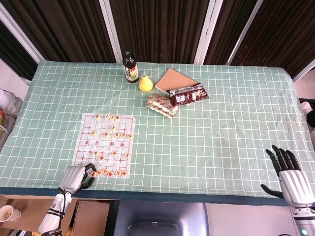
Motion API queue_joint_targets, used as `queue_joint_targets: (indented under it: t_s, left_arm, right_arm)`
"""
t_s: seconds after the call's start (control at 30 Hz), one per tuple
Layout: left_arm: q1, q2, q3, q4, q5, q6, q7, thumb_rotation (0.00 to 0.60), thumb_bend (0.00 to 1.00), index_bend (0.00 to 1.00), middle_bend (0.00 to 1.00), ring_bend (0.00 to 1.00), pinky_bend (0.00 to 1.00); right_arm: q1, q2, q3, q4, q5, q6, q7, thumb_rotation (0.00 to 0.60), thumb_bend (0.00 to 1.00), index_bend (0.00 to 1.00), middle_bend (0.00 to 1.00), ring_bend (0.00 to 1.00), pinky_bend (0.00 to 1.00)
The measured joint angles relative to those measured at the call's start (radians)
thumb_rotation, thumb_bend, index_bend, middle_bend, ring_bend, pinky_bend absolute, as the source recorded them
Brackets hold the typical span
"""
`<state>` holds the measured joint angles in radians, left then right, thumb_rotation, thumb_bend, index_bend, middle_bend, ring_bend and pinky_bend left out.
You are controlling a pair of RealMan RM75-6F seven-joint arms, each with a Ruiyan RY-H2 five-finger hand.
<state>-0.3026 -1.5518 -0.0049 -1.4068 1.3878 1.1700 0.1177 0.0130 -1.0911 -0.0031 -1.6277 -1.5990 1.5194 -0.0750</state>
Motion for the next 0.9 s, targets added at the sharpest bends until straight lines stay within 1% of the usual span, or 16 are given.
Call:
queue_joint_targets:
  t_s: [0.13, 0.43, 0.7, 0.9]
  left_arm:
    - [0.0, 0.013, -0.004, -0.018, 0.004, 0.011, -0.002, 0.6, 0.37, 0.58, 1.0, 1.0, 1.0]
    - [-0.012, 0.034, -0.037, -0.036, -0.005, 0.019, -0.023, 0.6, 0.37, 0.58, 1.0, 1.0, 1.0]
    - [-0.039, -0.007, -0.061, 0.01, -0.027, -0.008, -0.02, 0.6, 0.37, 0.58, 1.0, 1.0, 1.0]
    - [-0.055, -0.017, -0.074, 0.011, -0.041, -0.018, -0.002, 0.6, 0.37, 0.57, 1.0, 1.0, 1.0]
  right_arm:
    - [0.0, 0.0, 0.0, 0.0, 0.001, -0.001, 0.0, 0.6, 0.09, 0.0, 0.0, 0.0, 0.0]
    - [0.001, 0.001, -0.002, -0.001, 0.0, -0.004, 0.001, 0.6, 0.09, 0.0, 0.0, 0.0, 0.0]
    - [0.005, -0.001, -0.003, -0.002, 0.002, -0.013, -0.005, 0.6, 0.09, 0.0, 0.0, 0.0, 0.0]
    - [0.005, 0.0, -0.004, -0.003, 0.001, -0.011, -0.003, 0.6, 0.09, 0.0, 0.0, 0.0, 0.0]
